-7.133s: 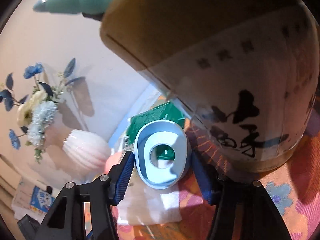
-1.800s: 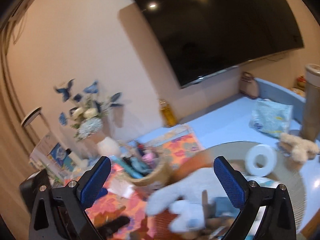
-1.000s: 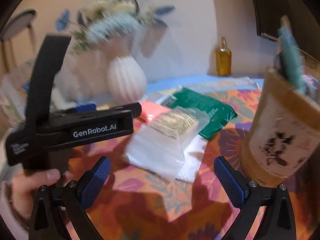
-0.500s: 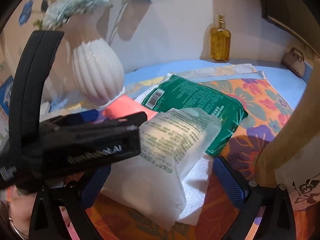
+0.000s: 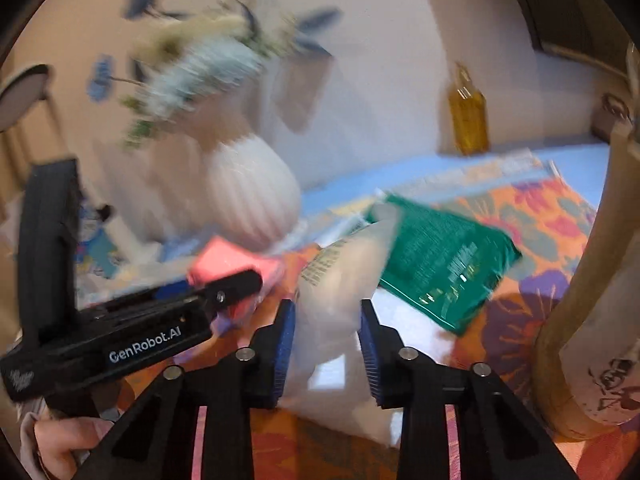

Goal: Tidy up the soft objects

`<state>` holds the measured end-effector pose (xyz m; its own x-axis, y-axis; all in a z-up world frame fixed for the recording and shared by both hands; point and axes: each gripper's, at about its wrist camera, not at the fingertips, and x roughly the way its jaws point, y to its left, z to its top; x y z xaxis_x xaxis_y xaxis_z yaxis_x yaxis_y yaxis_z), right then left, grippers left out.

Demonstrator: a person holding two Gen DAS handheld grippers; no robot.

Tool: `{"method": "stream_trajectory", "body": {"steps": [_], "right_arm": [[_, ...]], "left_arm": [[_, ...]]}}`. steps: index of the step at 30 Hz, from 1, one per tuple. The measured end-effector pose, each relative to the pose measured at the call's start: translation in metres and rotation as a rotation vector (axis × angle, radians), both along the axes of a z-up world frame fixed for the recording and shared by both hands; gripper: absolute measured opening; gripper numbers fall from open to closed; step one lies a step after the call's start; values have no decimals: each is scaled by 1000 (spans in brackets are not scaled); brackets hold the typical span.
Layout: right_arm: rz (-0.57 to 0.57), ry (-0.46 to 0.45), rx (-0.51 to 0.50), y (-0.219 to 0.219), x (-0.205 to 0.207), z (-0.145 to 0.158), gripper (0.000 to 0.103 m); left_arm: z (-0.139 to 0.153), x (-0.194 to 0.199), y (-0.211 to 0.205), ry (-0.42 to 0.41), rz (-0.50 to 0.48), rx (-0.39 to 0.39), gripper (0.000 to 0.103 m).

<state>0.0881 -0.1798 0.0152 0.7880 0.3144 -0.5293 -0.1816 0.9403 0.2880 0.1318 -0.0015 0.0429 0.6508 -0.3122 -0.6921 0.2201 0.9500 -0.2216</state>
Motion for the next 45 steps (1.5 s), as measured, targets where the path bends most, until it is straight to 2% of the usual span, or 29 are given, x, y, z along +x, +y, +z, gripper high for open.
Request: {"method": "stream_trajectory", "body": {"steps": [2, 4, 7, 9, 11, 12, 13, 14, 15, 17, 19, 21, 24, 25, 27, 29, 32, 36, 39, 45], "right_arm": [[17, 10, 18, 1, -16, 2, 28], [44, 20, 93, -6, -41, 4, 28], [55, 37, 141, -21, -85, 7, 28], [56, 69, 135, -32, -111, 6, 28], [47, 105, 109, -40, -123, 3, 33], [48, 121, 86, -44, -124, 1, 56], [43, 122, 59, -45, -126, 1, 72], [26, 115, 29, -46, -127, 0, 98], [-3, 99, -3, -48, -127, 1, 103], [-41, 74, -62, -49, -123, 2, 103], [-20, 82, -129, -45, -108, -4, 103], [72, 152, -214, -34, -84, -16, 103], [159, 254, -346, -20, -54, -36, 103], [165, 247, -349, -20, -51, -36, 103], [152, 249, -325, -22, -47, -35, 103], [141, 242, -347, -20, -50, -36, 103], [136, 236, -326, -24, -55, -35, 103], [167, 222, -233, -33, -59, -32, 103], [195, 210, -124, -45, -60, -30, 103], [225, 202, -49, -48, -63, -29, 103]], "left_arm": [[6, -26, 15, -4, 16, -4, 46], [9, -45, 27, -2, 48, -2, 46], [10, -75, 44, 10, 78, -75, 46], [8, -90, 48, 16, 82, -115, 46], [4, -99, 43, 13, 78, -119, 47], [1, -104, 39, 13, 78, -116, 47], [-2, -106, 36, 19, 75, -121, 47], [-7, -109, 33, 26, 71, -137, 47], [-12, -113, 30, 34, 67, -159, 47], [-21, -118, 25, 41, 63, -171, 47], [-32, -120, 21, 52, 63, -149, 47], [-41, -122, 20, 66, 68, -136, 46], [-40, -125, 24, 60, 96, -131, 47], [-40, -125, 24, 58, 96, -133, 48], [-41, -125, 24, 58, 95, -129, 48], [-40, -125, 24, 57, 93, -129, 49], [-42, -125, 27, 56, 89, -157, 50], [-43, -126, 34, 57, 89, -207, 50], [-43, -126, 33, 55, 87, -205, 50], [-43, -126, 31, 52, 85, -191, 50]]}}
